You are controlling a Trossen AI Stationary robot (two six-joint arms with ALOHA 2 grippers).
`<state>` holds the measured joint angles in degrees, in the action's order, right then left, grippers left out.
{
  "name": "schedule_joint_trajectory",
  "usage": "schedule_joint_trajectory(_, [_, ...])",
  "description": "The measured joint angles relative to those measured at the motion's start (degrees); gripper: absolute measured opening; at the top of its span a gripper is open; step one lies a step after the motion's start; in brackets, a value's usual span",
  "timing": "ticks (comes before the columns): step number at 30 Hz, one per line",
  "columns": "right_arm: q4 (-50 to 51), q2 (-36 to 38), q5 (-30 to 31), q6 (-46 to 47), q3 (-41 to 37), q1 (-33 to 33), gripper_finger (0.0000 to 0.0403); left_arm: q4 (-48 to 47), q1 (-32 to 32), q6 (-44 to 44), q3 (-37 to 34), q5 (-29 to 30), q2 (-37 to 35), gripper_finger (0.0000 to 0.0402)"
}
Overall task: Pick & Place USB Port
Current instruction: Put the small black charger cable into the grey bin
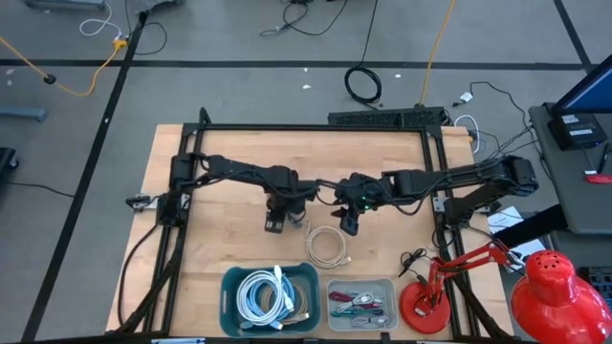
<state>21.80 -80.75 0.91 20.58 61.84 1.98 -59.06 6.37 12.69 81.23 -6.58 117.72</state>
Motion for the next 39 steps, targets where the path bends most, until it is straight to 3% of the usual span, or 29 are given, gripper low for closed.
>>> schedule_joint_trajectory(9, [-0.90,0.02,-1.62,-0.12,0.00,0.01,0.0157,-0.36,-2.05,-0.32,0.00,4.61,-10.81,0.0131])
schedule_joint_trajectory(13, [-1.58,0.00,-1.09,-0.16,0.00,0.00,0.0157,3.06,-1.59,0.48,0.02,6.06,-12.32,0.0131])
schedule_joint_trajectory(18, [-1.92,0.00,-0.94,0.63,0.00,-0.02,0.0157,5.29,0.77,-2.31,-0.04,4.09,-8.54,0.0131])
schedule_joint_trajectory(27, [-1.43,0.00,-0.99,1.29,0.00,0.00,0.0157,6.49,-0.22,13.92,-0.04,5.41,-5.25,0.0131])
schedule_joint_trajectory(39, [-1.38,-0.05,-0.98,2.21,0.00,0.01,0.0157,8.40,0.78,12.50,0.08,2.52,0.02,0.0131])
